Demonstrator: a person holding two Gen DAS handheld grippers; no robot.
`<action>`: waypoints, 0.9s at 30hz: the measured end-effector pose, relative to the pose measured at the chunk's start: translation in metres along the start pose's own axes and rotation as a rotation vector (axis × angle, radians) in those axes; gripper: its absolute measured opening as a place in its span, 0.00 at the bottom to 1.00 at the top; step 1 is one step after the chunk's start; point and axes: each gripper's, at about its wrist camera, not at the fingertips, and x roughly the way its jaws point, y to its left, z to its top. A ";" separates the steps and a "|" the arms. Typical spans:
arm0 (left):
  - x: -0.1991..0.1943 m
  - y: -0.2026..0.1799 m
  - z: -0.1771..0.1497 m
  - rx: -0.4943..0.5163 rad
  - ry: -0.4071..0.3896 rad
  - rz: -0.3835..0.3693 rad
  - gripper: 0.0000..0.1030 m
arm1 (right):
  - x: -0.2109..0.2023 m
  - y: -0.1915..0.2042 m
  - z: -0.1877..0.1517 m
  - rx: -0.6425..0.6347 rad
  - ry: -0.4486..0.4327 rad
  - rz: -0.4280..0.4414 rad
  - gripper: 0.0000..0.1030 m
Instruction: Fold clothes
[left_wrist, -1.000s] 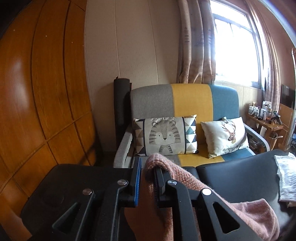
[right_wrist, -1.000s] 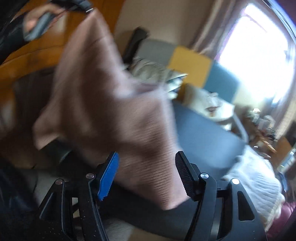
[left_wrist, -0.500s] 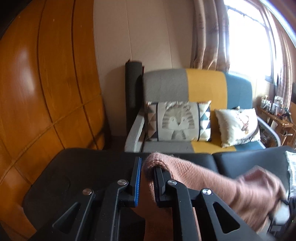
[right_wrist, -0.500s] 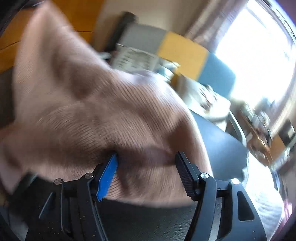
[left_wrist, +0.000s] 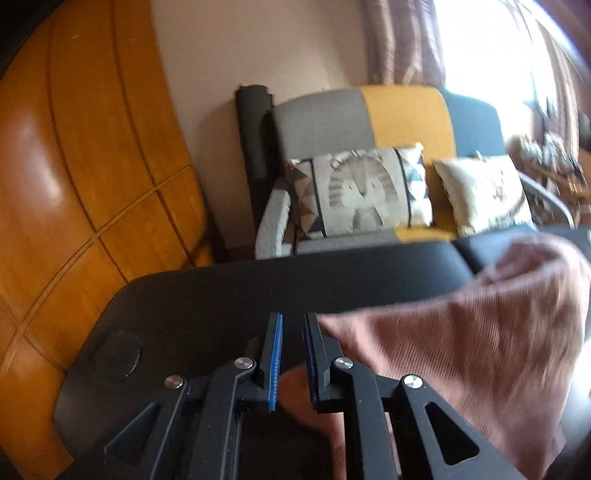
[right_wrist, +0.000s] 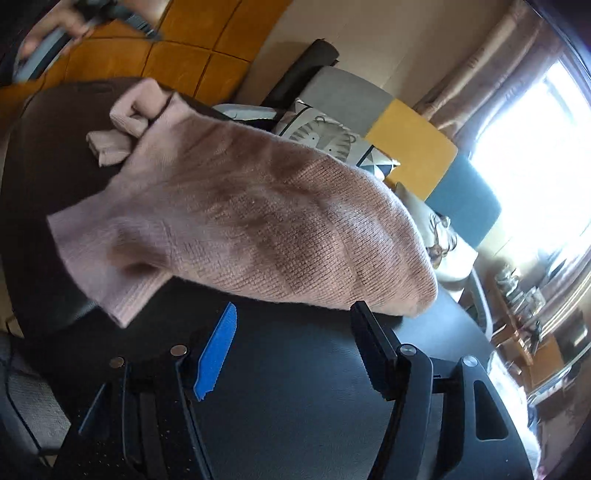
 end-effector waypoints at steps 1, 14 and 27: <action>0.000 -0.002 -0.008 0.044 0.002 -0.006 0.12 | -0.001 0.001 0.001 0.019 0.001 0.004 0.65; 0.026 -0.092 -0.053 0.743 -0.070 -0.249 0.20 | 0.007 0.004 0.004 0.053 0.057 0.010 0.65; 0.076 -0.122 -0.090 1.165 -0.052 -0.150 0.46 | 0.018 0.001 -0.002 0.077 0.103 0.013 0.65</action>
